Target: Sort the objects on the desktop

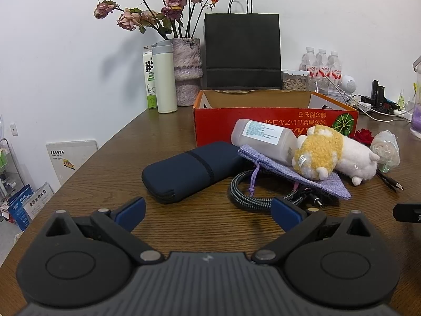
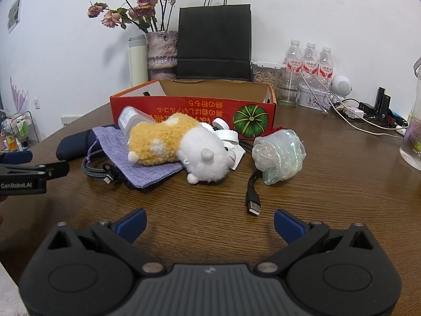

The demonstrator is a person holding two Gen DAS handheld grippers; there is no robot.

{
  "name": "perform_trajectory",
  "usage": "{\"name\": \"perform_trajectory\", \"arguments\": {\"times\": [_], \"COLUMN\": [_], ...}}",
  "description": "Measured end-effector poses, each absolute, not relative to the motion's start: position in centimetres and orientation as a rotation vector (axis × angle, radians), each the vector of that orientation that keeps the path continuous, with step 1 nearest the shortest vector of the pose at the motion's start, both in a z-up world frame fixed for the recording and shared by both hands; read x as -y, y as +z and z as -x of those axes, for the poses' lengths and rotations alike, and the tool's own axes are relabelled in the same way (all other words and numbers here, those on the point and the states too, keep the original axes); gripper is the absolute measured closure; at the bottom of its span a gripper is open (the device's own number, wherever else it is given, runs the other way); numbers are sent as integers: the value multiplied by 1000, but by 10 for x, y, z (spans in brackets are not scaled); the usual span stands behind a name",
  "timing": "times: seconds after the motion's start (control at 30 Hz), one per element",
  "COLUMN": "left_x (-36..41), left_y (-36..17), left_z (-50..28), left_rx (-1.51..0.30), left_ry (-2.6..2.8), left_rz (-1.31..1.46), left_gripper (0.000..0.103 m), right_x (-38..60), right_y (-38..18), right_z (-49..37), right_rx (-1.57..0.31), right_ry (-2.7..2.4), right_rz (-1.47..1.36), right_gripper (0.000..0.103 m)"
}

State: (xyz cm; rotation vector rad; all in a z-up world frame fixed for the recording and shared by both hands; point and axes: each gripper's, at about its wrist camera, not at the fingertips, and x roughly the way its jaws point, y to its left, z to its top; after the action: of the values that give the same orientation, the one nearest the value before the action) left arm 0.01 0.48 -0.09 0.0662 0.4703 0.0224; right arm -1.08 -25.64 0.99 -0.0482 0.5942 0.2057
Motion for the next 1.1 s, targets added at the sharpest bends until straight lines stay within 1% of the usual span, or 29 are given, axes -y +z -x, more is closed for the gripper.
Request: {"name": "perform_trajectory", "arguments": {"times": [0.53,0.8,1.1], "left_x": [-12,-23,-32], "left_y": [2,13,17], "left_z": [-10,-34,-73], "left_rx": [-479,-495,-564], "left_ry": [26,41,21], "left_rz": [-72,-85,-146], "left_gripper": [0,0,0], "right_x": [262,272,285], "right_y": [10,17,23], "right_z": [6,-6,-32], "right_rx": [-592,-586,-586], "right_ry": [186,156,110], "right_rz": [47,55,69], "right_gripper": [0,0,0]}}
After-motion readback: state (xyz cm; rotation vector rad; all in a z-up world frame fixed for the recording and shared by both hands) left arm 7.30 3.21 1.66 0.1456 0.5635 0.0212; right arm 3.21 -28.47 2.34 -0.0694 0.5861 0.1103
